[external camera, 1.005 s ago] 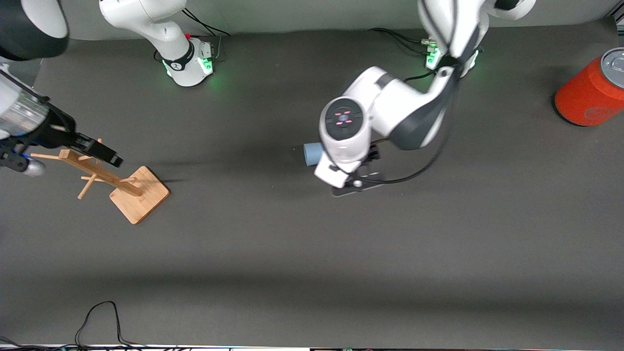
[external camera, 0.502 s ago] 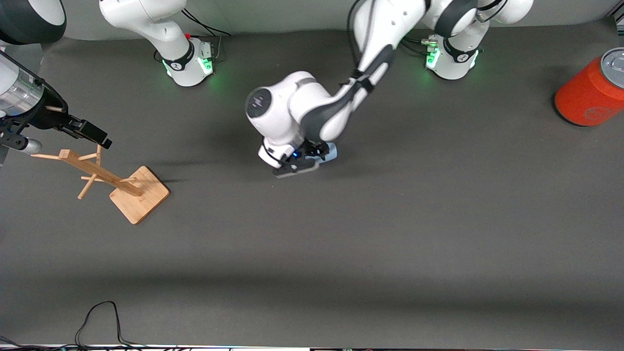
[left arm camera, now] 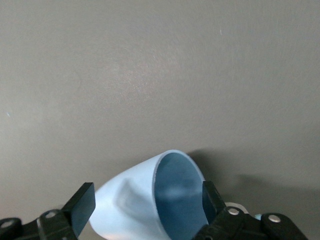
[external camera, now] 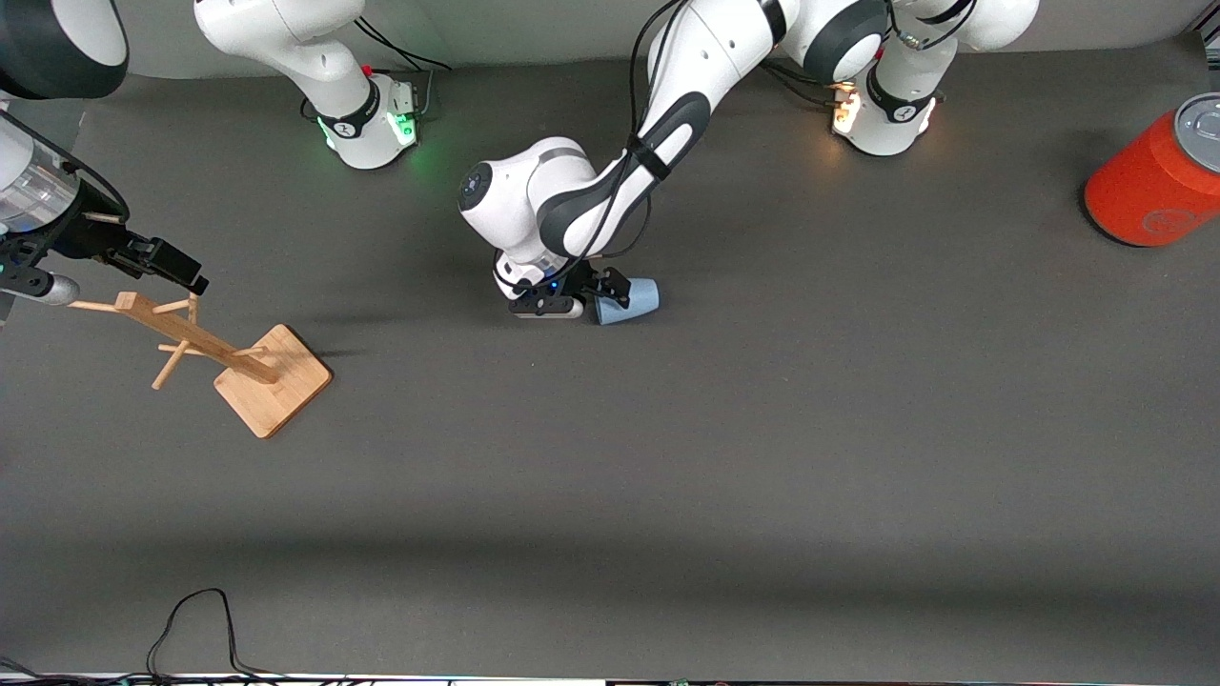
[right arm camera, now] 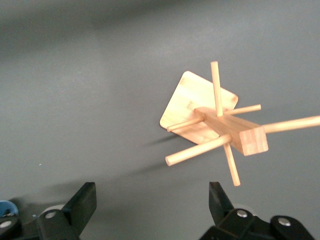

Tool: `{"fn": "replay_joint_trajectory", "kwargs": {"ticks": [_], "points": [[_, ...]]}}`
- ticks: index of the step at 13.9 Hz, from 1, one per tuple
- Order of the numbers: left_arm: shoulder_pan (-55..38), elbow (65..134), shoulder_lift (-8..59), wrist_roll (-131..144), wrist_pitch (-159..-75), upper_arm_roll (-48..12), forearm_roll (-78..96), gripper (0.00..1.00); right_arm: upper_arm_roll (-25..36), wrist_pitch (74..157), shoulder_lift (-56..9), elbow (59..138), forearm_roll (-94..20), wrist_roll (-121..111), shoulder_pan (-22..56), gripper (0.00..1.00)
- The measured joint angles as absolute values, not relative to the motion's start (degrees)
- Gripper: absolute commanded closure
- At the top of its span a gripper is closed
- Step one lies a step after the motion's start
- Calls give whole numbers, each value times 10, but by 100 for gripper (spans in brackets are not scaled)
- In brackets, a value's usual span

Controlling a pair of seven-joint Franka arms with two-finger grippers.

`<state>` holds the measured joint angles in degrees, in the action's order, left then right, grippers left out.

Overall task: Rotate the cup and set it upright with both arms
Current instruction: 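Lower the left gripper onto the cup rim while the right gripper withdraws, then grasp the blue cup rim with the left gripper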

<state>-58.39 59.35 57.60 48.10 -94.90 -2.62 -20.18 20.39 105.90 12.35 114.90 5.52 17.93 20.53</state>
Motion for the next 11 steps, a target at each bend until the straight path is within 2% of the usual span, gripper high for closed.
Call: {"fn": "replay_joint_trajectory", "kwargs": {"ticks": [2,4,5,7,8,11], "points": [[-583,593,577,422,-934,-23,-204,7,197,1062,123,1151,60,179,210,0],[-583,592,577,387,-926,-21,-205,19,195,1068,123,1154,60,179,210,0],[-583,591,577,379,-926,-21,-205,36,193,1070,123,1155,61,179,210,0],[-583,591,578,371,-925,-21,-208,89,182,1078,123,1155,61,179,209,0],[-583,591,578,369,-926,-21,-209,100,171,1081,123,1155,61,179,204,0],[-584,591,579,367,-926,-21,-211,100,116,1082,123,1156,62,179,165,0]]}}
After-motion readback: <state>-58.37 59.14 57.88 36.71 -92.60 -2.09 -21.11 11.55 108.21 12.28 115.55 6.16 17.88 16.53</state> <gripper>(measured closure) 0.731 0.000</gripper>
